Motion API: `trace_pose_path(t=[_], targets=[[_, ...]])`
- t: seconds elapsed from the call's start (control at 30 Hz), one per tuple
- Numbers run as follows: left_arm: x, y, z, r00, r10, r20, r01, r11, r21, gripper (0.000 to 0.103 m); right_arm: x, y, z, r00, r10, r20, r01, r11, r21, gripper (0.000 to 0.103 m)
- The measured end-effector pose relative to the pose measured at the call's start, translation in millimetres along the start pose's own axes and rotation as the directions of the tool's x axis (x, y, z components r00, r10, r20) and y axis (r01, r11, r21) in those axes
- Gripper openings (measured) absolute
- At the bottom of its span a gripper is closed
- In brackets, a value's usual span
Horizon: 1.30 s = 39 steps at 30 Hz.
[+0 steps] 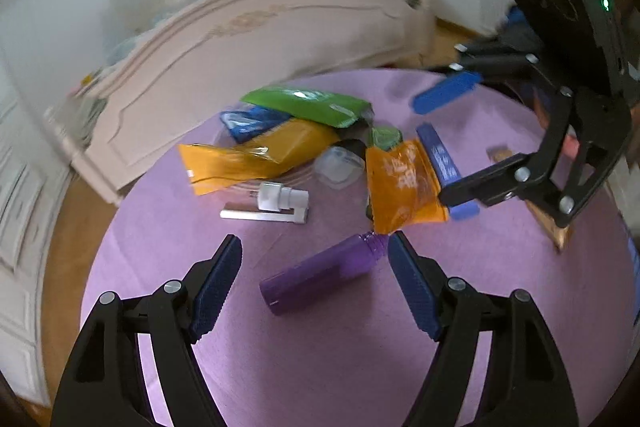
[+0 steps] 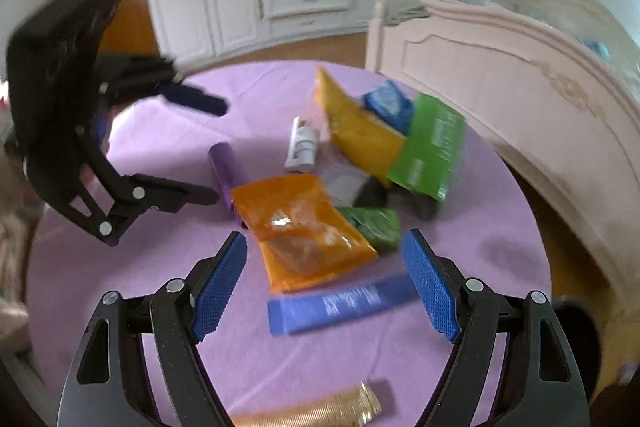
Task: Collect trash
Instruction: 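Grasp the purple bottle with the left tool while the right tool grasps the orange snack bag, then carry the purple bottle and orange bag to the bin and release both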
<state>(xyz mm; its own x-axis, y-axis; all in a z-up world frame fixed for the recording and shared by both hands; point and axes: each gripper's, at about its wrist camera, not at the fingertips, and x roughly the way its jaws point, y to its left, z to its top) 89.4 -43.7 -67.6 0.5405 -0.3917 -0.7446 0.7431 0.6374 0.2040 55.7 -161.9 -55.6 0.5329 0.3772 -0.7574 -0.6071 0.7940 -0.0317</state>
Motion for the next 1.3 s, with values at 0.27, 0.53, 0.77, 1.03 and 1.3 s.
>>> trace_pose_path(t=[0.27,0.53,0.77,1.03,1.3], targets=[[18.4,-6.7,-14.4,0.996,-0.066,-0.06,0.069,0.996,0.06,0.06,32.5,10.6,8.8,0.997,0.006,-0.075,-0.011,0.998,-0.063,0.08],[15.4,-15.3,-23.9,0.997,-0.053,-0.062,0.052,0.998,-0.021,0.04,31.3,-4.3,11.6,0.998,-0.003,-0.058,0.004,1.0,0.021,0.059],[20.2,-20.0,-18.1,0.999,0.002,-0.049,-0.008,0.992,-0.122,0.025,26.8,-15.8,7.3,0.999,0.0,-0.043,0.005,0.994,0.111,0.049],[1.8,-21.1,-15.3,0.999,0.036,0.02,-0.03,0.966,-0.258,0.025,-3.6,-44.1,-15.0,0.996,0.074,0.052,-0.087,0.941,0.327,0.047],[-25.5,-22.1,13.4,0.993,0.052,0.108,-0.009,0.932,-0.362,0.025,-45.6,-70.8,-36.9,0.984,0.056,0.167,-0.129,0.876,0.465,0.047]])
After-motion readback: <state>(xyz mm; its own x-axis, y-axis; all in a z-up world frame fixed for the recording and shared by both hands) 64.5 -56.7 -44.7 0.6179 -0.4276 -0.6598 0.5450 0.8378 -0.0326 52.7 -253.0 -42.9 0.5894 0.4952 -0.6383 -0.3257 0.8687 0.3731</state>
